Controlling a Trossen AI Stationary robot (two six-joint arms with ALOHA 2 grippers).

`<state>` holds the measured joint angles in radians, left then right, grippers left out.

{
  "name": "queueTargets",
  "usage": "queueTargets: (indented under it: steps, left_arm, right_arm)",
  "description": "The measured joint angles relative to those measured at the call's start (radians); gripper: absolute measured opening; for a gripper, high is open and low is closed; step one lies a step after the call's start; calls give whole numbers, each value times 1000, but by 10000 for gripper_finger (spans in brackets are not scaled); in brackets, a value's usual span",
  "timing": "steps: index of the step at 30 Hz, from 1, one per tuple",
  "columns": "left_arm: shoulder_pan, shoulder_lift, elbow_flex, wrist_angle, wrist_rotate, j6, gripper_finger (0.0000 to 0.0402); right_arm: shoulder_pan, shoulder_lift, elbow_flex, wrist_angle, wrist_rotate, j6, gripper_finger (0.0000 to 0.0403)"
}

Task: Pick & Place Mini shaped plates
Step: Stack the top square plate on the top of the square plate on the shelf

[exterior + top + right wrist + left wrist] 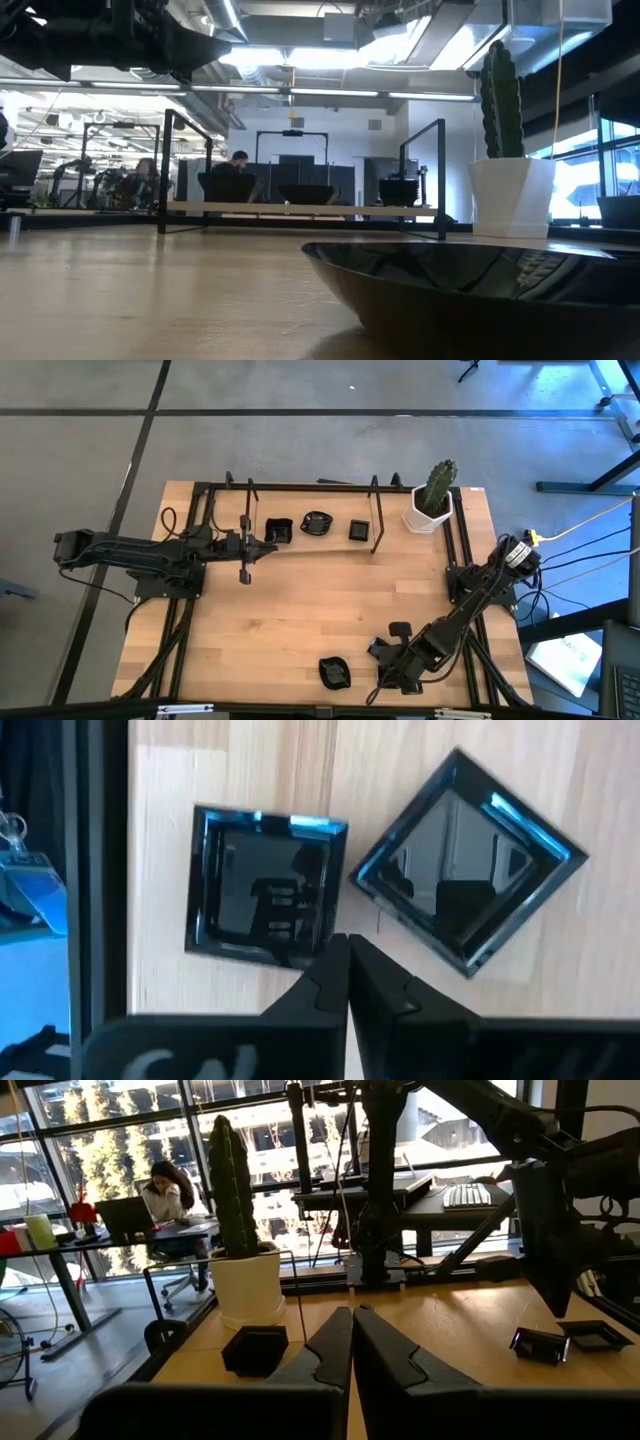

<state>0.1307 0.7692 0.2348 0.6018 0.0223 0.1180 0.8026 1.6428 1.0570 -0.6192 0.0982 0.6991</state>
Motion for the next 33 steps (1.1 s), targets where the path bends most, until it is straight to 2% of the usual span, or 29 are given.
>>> queueTargets:
  steps: [5, 12, 16, 21, 27, 33]
  left_arm:
    - [0, 0, 0, 0, 0, 0, 10]
    - [0, 0, 0, 0, 0, -1, 6]
    - [0, 0, 0, -7, 0, -4, 10]
    - [0, 0, 0, -10, 1, -2, 12]
    - [0, 0, 0, -9, 1, -1, 10]
    - [0, 0, 0, -12, 1, -1, 13]
  right_arm:
    - [1, 0, -20, -7, 27, 4, 7]
    - [1, 0, -116, -4, -21, 79, 7]
    - [1, 0, -148, 39, 8, 75, 7]
    - [-9, 0, -150, 69, 96, 8, 7]
    - [-79, 0, -150, 54, 221, -85, 7]
    - [-168, 0, -150, 53, 289, -184, 7]
